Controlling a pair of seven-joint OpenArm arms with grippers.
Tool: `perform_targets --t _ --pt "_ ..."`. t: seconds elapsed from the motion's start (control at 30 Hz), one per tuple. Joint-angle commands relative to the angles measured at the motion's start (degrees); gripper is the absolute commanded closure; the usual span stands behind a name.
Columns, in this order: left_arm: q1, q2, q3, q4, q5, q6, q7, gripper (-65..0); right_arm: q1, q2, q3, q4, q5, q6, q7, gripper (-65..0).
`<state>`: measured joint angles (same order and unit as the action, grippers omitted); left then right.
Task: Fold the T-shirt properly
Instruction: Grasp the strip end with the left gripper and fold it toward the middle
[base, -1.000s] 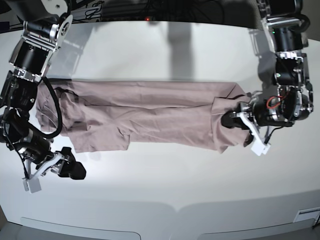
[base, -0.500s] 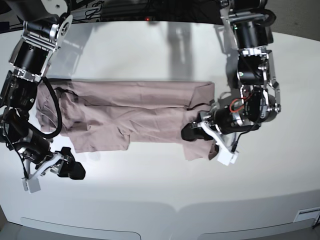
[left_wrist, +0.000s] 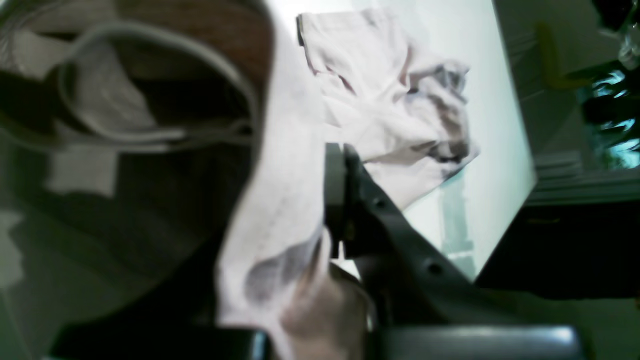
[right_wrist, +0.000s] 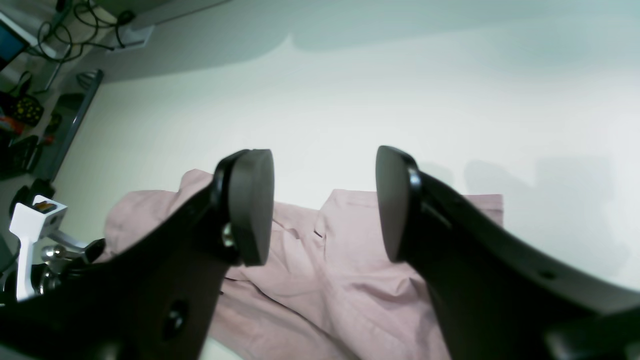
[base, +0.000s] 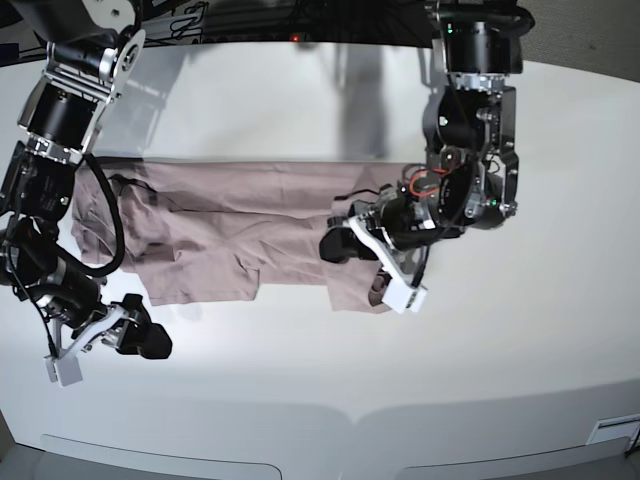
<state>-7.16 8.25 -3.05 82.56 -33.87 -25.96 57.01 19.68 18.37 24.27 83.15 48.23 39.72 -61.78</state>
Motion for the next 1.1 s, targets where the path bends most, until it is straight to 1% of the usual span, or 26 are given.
perform_targets --t 0.0,0.07,0.17,0.23,0.27,0.33,0.37,0.4,0.57,0.7,0.8,0.9,1.0,1.07 --pt "-1.3 0.3 1.0 1.0 -1.2 -0.6 -1.8 0.0 1.6 0.8 0.1 1.0 1.3 0.3 1.3 -33.0" --pt "-1.4 0.3 2.5 1.0 -1.1 -0.6 -3.0 0.0 1.6 0.8 0.1 1.0 1.3 0.3 1.3 -33.0" --pt "-1.4 0.3 5.0 1.0 -1.1 -0.6 -2.7 -0.1 1.6 0.8 0.1 1.0 1.3 0.3 1.3 -33.0" --pt "-1.5 0.3 7.1 1.0 -1.1 -0.6 -2.8 -15.7 1.6 0.8 0.1 1.0 1.3 0.3 1.3 -33.0" --pt "-1.6 0.3 8.2 1.0 -1.1 -0.6 -2.9 -22.5 1.6 0.8 0.1 1.0 1.3 0.3 1.3 -33.0" --pt "-1.7 0.3 10.1 1.0 -1.6 -0.6 -2.9 -31.6 1.6 0.8 0.1 1.0 1.3 0.3 1.3 -33.0" --pt "-1.7 0.3 11.0 1.0 -2.0 -0.6 -2.9 -34.5 1.6 0.8 0.1 1.0 1.3 0.3 1.3 -33.0" --pt "-1.7 0.3 11.6 1.0 -2.4 -0.5 -3.1 -35.8 1.6 0.8 0.1 1.0 1.3 0.3 1.3 -33.0" --pt "-1.9 0.3 12.5 1.0 -1.9 -0.6 -5.6 -35.9 1.6 0.8 0.1 1.0 1.3 0.3 1.3 -33.0" --pt "-3.4 0.3 12.5 1.0 2.4 -0.6 -5.9 -35.9 1.6 0.8 0.1 1.0 1.3 0.3 1.3 -33.0" --pt "-5.2 0.3 12.5 1.0 9.6 -0.6 -7.4 -35.9 1.6 0.8 0.1 1.0 1.3 0.3 1.3 -33.0" --pt "-6.7 0.3 12.5 1.0 21.0 -0.5 -10.8 -35.9 1.6 0.9 0.1 1.0 0.3 0.3 1.4 -33.0" --pt "-9.3 0.1 12.5 1.1 31.6 0.1 -10.3 -35.9 1.9 0.9 0.1 1.0 -7.0 0.3 1.7 -33.0" --pt "-11.7 -0.8 12.5 1.4 33.6 3.7 -9.4 -35.9 2.1 1.5 0.1 1.0 -12.2 0.3 2.7 -33.0"
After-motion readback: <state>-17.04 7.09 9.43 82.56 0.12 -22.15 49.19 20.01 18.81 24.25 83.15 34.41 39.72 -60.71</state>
